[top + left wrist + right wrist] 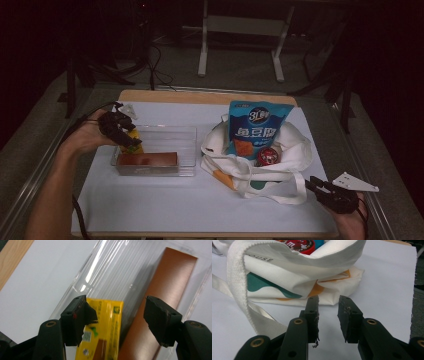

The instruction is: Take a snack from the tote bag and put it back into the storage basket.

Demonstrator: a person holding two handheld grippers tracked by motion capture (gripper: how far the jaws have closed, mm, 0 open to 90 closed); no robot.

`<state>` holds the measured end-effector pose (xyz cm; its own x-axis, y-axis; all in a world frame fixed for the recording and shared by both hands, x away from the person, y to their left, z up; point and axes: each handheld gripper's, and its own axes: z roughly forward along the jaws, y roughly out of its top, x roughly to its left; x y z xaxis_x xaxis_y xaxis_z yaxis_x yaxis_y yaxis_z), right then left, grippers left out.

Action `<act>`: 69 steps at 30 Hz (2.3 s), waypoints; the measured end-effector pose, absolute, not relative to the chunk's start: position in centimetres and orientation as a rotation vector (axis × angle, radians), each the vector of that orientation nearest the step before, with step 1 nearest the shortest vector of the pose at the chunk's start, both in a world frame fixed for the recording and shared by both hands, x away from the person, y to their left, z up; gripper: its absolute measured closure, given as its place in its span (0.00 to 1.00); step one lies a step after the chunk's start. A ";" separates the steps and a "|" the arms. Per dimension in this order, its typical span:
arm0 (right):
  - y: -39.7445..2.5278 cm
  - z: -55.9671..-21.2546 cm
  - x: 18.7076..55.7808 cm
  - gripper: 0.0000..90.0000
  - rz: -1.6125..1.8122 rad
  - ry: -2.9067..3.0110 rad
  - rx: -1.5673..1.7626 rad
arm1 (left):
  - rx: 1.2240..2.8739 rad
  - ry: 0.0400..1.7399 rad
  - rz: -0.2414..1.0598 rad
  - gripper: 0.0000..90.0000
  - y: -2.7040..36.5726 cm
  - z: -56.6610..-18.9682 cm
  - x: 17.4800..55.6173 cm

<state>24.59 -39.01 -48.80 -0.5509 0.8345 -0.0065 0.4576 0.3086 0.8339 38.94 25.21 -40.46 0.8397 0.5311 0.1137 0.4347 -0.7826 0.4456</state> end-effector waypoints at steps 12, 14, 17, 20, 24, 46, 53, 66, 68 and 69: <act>-39.3 -48.8 24.5 0.78 1.146 2.133 1.156 | 2.616 0.768 0.387 0.56 24.2 -41.8 39.8; -39.2 -48.8 24.5 0.78 1.146 2.135 1.153 | 2.628 0.712 0.381 0.57 24.2 -41.8 39.5; -39.1 -48.8 24.5 0.78 1.146 2.136 1.156 | 2.652 0.649 0.374 0.57 24.0 -41.7 39.2; -39.2 -48.8 24.4 0.78 1.144 2.138 1.151 | 2.663 0.630 0.355 0.57 24.1 -41.5 39.1; -39.3 -48.8 24.4 0.77 1.146 2.134 1.154 | 2.677 0.630 0.305 0.57 24.5 -41.1 39.2; -39.3 -48.8 24.4 0.76 1.148 2.126 1.160 | 2.695 0.700 0.269 0.55 23.4 -41.5 40.2; -39.4 -48.8 24.4 0.76 1.151 2.121 1.157 | 2.636 0.701 0.303 0.54 23.6 -40.6 40.0; -39.4 -49.2 24.4 0.75 1.155 2.113 1.168 | 2.475 0.641 0.306 0.60 22.1 -38.8 39.5; -39.3 -49.3 24.4 0.74 1.158 2.110 1.171 | 2.457 0.627 0.310 0.62 21.8 -38.5 39.4; -39.3 -49.3 24.5 0.74 1.158 2.111 1.168 | 2.447 0.620 0.309 0.62 21.5 -38.4 39.3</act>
